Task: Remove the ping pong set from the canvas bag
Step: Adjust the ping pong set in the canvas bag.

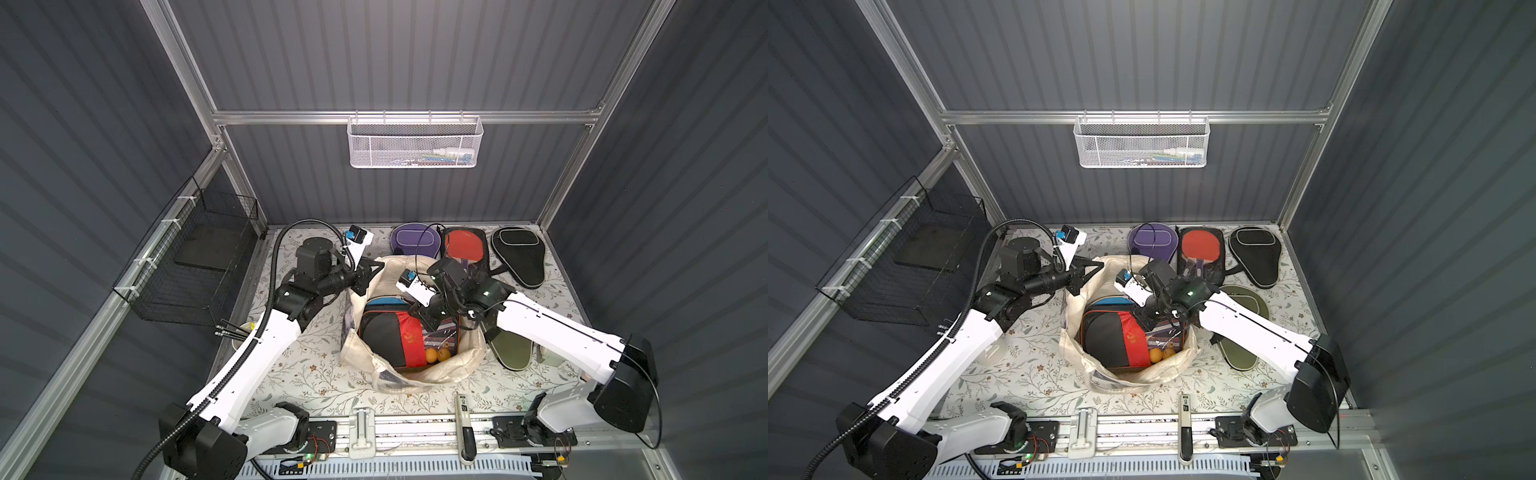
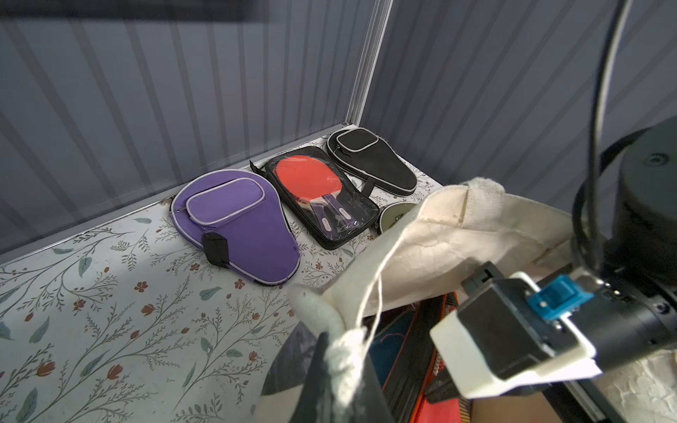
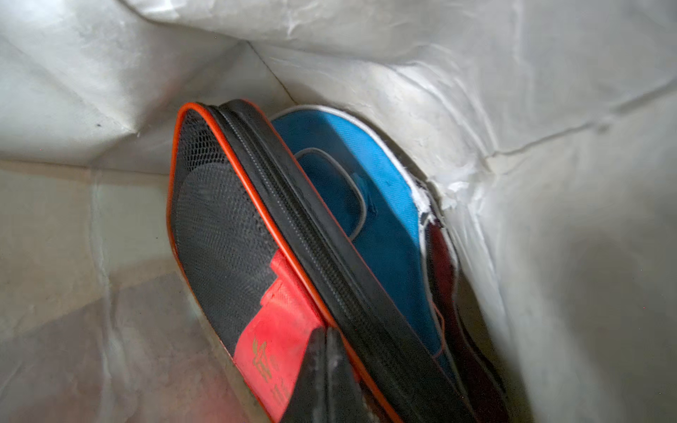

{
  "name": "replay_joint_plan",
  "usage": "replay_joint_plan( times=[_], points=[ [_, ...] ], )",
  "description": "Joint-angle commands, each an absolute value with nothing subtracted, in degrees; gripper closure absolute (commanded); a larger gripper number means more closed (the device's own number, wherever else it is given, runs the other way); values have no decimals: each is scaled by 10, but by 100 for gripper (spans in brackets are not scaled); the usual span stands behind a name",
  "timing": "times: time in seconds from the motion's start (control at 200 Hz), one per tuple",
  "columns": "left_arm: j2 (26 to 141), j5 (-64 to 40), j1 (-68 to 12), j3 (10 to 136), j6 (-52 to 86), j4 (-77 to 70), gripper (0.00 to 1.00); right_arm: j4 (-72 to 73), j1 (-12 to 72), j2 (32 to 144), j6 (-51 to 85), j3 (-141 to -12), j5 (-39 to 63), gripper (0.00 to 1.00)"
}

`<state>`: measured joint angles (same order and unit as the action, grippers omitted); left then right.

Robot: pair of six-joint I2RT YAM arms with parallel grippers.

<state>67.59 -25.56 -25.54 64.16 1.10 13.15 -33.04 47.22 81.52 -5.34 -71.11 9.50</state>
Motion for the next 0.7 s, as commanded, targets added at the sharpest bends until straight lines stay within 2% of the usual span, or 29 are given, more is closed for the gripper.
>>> replay_joint_plan(
  times=[0.0, 0.32, 0.69],
  points=[
    [657, -262, -258, 654, 5, 82, 100, -308, 475, 769, -40, -716, -7, 100],
    [668, -243, -258, 664, 16, 94, 100, -264, 511, 730, -49, -718, -205, 100],
    [691, -233, -257, 679, 15, 105, 100, -198, 517, 648, -76, -696, -236, 100]
  ],
)
